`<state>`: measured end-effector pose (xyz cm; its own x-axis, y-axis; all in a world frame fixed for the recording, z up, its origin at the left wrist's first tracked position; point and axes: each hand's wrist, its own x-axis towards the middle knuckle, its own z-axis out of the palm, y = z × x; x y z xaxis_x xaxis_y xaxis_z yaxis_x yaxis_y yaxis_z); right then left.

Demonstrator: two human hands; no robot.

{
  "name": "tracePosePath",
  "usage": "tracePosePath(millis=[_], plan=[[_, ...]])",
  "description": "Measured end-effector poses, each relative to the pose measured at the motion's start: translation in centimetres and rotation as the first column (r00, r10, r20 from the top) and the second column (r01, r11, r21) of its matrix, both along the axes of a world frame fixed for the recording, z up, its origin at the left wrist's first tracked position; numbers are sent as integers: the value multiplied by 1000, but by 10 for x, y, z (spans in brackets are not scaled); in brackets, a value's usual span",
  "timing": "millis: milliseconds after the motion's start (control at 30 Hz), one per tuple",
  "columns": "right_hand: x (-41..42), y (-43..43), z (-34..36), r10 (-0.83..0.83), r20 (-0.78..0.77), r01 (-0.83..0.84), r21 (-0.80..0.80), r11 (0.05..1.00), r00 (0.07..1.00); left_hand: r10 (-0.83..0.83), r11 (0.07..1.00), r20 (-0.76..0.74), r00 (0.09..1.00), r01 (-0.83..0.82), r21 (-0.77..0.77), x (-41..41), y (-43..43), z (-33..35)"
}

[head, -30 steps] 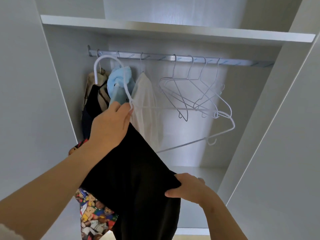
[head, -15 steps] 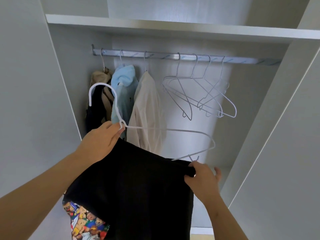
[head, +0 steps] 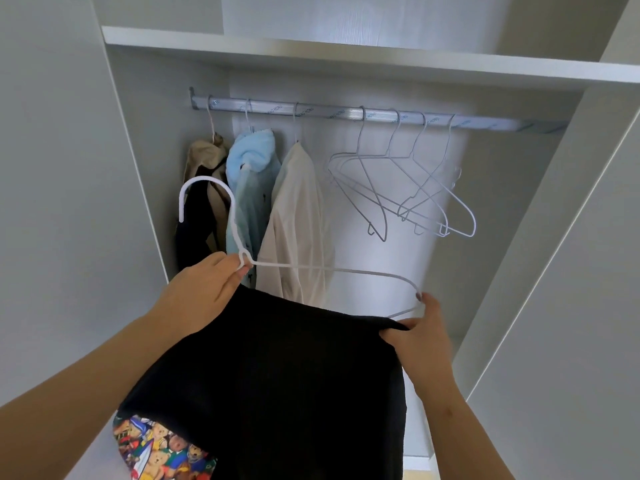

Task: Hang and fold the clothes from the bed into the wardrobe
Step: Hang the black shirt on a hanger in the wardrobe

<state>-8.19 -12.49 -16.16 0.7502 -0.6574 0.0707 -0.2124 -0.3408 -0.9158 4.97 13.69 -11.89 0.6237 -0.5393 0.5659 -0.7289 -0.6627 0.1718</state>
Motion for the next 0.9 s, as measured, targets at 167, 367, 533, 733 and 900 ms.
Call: tracePosePath(millis=[167, 367, 533, 733, 900], plan=[[0, -6, 9, 59, -68, -65, -77, 995, 996, -50, 970, -166, 985, 8, -243, 1, -3, 4], [-7, -3, 20, 243, -96, -259, -221, 940, 965, -29, 955, -289, 957, -58, -291, 21, 13, 15], [-9, 0, 27, 309, -53, -309, -324, 894, 950, -16, 962, -356, 934, -83, -261, 30, 22, 23], [-9, -7, 25, 300, -108, -305, -581, 754, 948, -20, 998, -410, 912, -7, -63, 31, 22, 29], [-11, -11, 18, 327, -115, -329, -590, 738, 938, -27, 996, -454, 890, 61, 59, 28, 10, 26]])
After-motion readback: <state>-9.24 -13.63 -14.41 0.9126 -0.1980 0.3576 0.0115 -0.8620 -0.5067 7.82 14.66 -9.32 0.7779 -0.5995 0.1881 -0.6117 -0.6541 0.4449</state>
